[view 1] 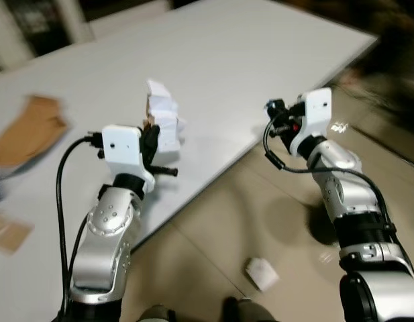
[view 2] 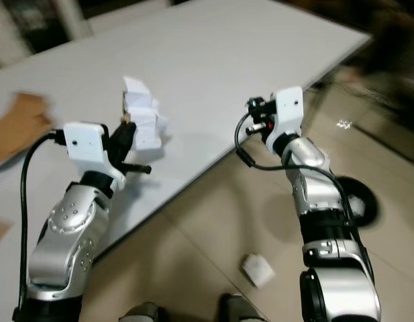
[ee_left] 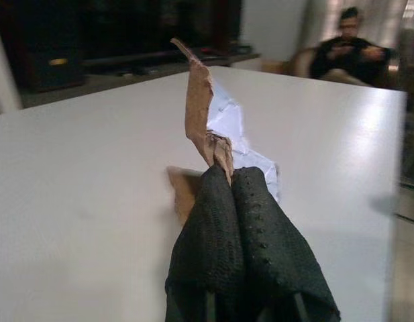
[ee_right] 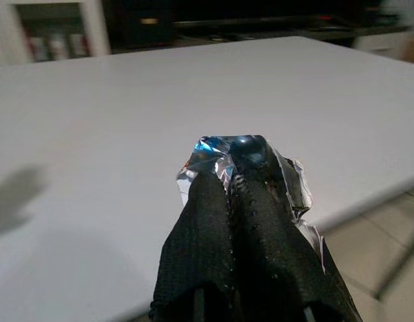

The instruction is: Picking trash to rubbish bin

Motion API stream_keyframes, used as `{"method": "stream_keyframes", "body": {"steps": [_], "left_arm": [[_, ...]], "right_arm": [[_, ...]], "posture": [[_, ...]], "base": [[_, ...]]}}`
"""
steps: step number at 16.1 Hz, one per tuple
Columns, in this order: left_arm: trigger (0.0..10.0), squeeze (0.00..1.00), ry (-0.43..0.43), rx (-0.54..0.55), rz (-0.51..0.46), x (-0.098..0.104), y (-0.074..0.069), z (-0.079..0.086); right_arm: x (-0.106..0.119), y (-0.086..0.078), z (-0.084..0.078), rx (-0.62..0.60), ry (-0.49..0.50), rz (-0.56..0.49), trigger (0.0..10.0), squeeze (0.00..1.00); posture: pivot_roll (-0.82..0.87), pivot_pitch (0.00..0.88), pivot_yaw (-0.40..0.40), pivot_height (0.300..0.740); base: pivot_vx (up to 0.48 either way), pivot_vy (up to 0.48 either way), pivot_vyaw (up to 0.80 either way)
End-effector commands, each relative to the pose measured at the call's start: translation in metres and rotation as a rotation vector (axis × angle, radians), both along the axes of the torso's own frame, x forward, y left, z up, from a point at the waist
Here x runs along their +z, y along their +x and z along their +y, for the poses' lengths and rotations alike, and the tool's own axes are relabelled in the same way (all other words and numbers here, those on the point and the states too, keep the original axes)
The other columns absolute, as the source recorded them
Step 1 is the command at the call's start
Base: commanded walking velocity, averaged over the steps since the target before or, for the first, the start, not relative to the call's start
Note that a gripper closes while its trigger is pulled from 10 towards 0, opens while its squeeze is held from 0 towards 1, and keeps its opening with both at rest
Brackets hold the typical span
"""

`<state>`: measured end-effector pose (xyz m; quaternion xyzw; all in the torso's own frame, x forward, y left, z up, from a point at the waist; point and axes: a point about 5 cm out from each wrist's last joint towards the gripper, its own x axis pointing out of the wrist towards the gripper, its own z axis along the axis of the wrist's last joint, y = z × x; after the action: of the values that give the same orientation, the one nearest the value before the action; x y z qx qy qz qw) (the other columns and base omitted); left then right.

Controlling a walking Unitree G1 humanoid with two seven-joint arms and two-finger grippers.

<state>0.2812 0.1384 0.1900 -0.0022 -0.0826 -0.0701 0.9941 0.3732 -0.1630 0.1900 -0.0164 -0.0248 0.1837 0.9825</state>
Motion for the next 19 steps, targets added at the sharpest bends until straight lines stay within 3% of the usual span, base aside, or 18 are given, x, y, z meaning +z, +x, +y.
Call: {"method": "stream_keyframes", "body": {"steps": [1, 17, 19], "left_arm": [[0.0, 0.00, 0.000, 0.004, 0.012, -0.0019, -0.0004, 0.0021], [0.0, 0.00, -0.028, 0.021, 0.040, -0.0085, 0.0027, 0.0060], [0.0, 0.00, -0.031, 0.032, 0.046, -0.0097, 0.0035, 0.0082]], "right_arm": [[0.0038, 0.0003, 0.0028, 0.006, 0.004, -0.011, 10.0, 0.00], [0.0059, 0.0004, 0.0029, 0.004, 0.002, -0.014, 10.0, 0.00], [0.0048, -0.0021, 0.0044, 0.014, 0.005, -0.023, 10.0, 0.00]], "posture": [[-0.05, 0.133, 0.033, 0.740], [-0.06, 0.129, 0.030, 0.740], [-0.06, 0.129, 0.030, 0.740]], "base": [[0.000, 0.000, -0.74], [0.000, 0.000, -0.75], [0.000, 0.000, 0.00]]}}
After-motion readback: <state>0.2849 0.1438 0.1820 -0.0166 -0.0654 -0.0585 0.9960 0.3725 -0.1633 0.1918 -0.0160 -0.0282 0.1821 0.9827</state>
